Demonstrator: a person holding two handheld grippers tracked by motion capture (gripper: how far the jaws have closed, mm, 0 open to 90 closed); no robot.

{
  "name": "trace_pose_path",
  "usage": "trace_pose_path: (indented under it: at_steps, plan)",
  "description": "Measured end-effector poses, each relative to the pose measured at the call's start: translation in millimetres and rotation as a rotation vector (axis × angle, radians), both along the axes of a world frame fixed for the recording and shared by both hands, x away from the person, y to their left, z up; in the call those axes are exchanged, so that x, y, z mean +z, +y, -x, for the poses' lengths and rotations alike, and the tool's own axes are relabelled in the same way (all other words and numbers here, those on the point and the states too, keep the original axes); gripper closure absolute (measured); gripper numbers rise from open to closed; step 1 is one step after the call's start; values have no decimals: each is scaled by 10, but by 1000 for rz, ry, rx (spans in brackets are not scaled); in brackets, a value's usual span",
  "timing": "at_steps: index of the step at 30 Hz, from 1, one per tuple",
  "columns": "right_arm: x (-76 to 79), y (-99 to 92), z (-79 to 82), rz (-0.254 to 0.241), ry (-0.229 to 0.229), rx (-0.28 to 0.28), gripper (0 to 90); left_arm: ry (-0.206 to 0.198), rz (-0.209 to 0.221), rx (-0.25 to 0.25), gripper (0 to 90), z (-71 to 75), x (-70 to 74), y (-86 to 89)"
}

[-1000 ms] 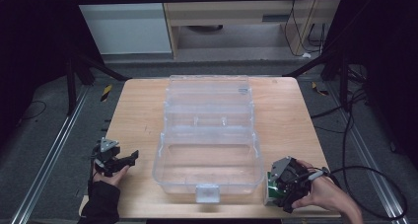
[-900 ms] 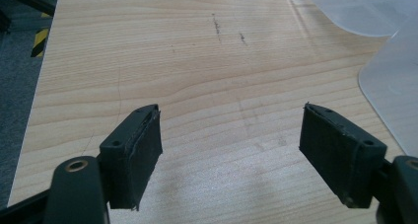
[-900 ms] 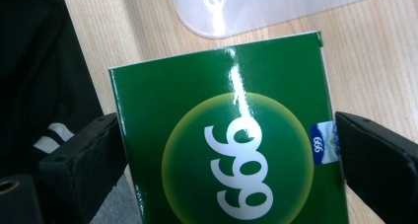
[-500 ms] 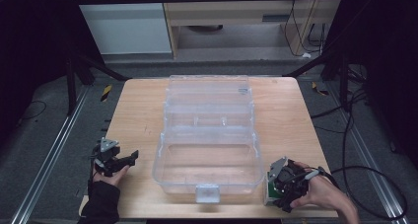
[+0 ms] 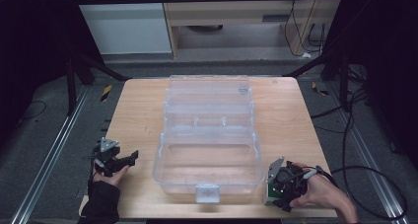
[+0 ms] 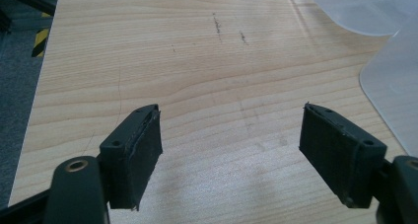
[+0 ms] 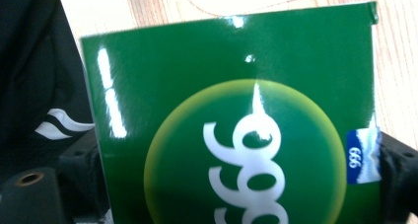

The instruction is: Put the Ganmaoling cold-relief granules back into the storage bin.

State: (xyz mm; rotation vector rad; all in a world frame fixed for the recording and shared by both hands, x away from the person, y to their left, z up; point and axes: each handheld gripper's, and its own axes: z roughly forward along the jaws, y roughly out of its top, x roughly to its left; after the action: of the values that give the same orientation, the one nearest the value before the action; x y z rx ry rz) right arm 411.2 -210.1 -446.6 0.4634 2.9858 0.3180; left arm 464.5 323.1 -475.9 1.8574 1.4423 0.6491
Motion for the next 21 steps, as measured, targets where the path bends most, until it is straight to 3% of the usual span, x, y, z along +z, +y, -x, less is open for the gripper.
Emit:
trace_pose_path:
  at_steps: [12, 21]
  plan:
    - [66, -45, 40, -18, 3, -9, 159, 1, -1, 0, 234, 0, 0, -1]
    - [309, -133, 90, -68, -44, -8, 159, 3, -3, -2, 234, -1, 1, -5]
